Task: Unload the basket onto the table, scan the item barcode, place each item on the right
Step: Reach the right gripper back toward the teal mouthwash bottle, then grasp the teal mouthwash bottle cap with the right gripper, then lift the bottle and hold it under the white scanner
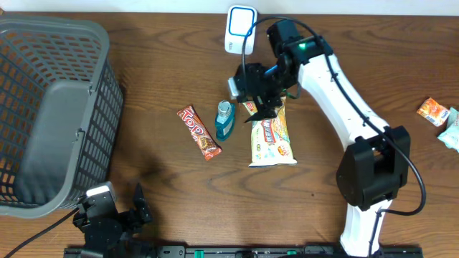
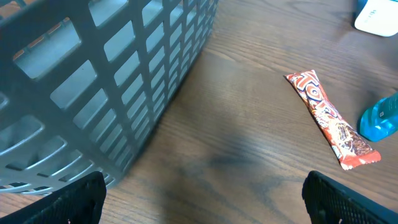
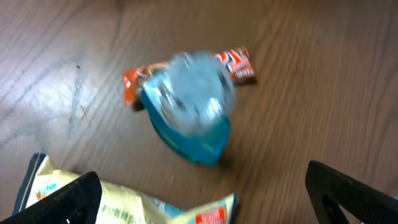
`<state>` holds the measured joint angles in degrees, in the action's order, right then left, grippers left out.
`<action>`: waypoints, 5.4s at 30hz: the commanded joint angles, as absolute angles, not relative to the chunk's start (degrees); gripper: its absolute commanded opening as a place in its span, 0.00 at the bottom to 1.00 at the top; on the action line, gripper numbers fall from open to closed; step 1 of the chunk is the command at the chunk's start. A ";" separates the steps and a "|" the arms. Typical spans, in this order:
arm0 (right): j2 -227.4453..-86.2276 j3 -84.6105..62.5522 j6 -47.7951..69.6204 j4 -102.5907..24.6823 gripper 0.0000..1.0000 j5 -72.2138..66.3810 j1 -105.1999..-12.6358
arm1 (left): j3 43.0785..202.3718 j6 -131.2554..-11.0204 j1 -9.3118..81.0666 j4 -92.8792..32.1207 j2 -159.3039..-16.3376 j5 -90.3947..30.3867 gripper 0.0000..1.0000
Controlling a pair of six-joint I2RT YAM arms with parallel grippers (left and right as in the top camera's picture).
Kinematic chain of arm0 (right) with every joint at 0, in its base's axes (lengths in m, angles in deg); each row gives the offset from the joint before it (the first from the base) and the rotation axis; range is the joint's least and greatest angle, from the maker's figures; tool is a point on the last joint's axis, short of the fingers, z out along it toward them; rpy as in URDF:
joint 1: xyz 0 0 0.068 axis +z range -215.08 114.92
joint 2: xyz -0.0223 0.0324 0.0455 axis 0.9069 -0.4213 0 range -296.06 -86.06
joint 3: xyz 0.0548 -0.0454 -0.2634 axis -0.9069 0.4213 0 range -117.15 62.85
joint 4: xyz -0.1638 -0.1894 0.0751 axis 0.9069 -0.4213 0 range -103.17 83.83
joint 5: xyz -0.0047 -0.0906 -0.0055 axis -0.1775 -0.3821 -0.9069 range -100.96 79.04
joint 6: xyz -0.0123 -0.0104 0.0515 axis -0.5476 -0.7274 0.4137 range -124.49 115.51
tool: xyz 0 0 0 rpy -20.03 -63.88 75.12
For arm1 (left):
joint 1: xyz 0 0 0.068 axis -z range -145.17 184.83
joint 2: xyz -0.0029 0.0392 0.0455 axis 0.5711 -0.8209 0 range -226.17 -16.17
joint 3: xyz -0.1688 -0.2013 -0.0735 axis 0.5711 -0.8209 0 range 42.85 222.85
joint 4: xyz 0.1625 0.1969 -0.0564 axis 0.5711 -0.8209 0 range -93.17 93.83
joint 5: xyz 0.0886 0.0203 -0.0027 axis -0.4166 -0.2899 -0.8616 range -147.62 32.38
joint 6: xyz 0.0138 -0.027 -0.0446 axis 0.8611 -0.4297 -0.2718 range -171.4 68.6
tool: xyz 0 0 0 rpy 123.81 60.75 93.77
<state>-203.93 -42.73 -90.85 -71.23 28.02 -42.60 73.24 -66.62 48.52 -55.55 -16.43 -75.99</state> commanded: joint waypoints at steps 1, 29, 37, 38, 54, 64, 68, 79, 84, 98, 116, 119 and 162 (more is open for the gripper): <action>-204.39 -42.67 -95.84 -71.27 0.99 30.51 -40.02 | 73.39 -66.73 48.39 -55.50 -16.34 -76.76 0.98; -209.74 -42.67 -91.36 -67.53 0.19 27.08 -35.45 | 73.39 -66.73 48.39 -55.50 -16.34 -76.76 0.98; -209.72 -42.67 -59.31 -56.01 0.23 18.12 -35.52 | 73.39 -66.73 48.39 -55.50 -16.34 -76.76 0.98; -209.72 -42.67 -54.09 -54.22 0.24 15.87 -35.52 | 73.39 -66.73 48.39 -55.50 -16.34 -76.76 0.98; -209.72 -42.67 -22.09 -48.32 0.64 10.93 -35.52 | 73.39 -66.73 48.39 -55.50 -16.34 -76.76 0.98; -209.87 -42.67 -23.80 -44.60 0.69 10.93 -35.35 | 73.39 -66.73 48.39 -55.50 -16.34 -76.76 0.98; -210.42 -42.32 -24.04 -43.60 0.69 10.32 -35.35 | 73.39 -66.73 48.39 -55.50 -16.34 -76.76 0.98; -214.57 -41.66 -24.06 -40.39 0.51 10.27 -34.43 | 73.39 -66.73 48.39 -55.50 -16.34 -76.76 0.98; -217.24 -41.60 -23.97 -36.10 0.21 10.14 -34.38 | 73.39 -66.73 48.39 -55.50 -16.34 -76.76 0.98; -208.80 -42.10 -22.27 -47.80 0.01 8.70 -36.22 | 73.39 -66.73 48.39 -55.50 -16.34 -76.76 0.98; -195.45 -42.10 -22.07 -65.67 0.01 27.37 -39.91 | 73.39 -66.73 48.39 -55.50 -16.34 -76.76 0.98; -195.40 -42.10 -22.77 -68.54 0.01 36.90 -41.31 | 73.39 -66.73 48.39 -55.50 -16.34 -76.76 0.98; -203.45 -41.97 -32.93 -38.94 0.01 7.28 -40.68 | 73.39 -66.73 48.39 -55.50 -16.34 -76.76 0.98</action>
<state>-200.82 -41.22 -32.19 -41.96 13.44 -41.36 73.24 -66.62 48.52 -55.55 -16.43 -75.99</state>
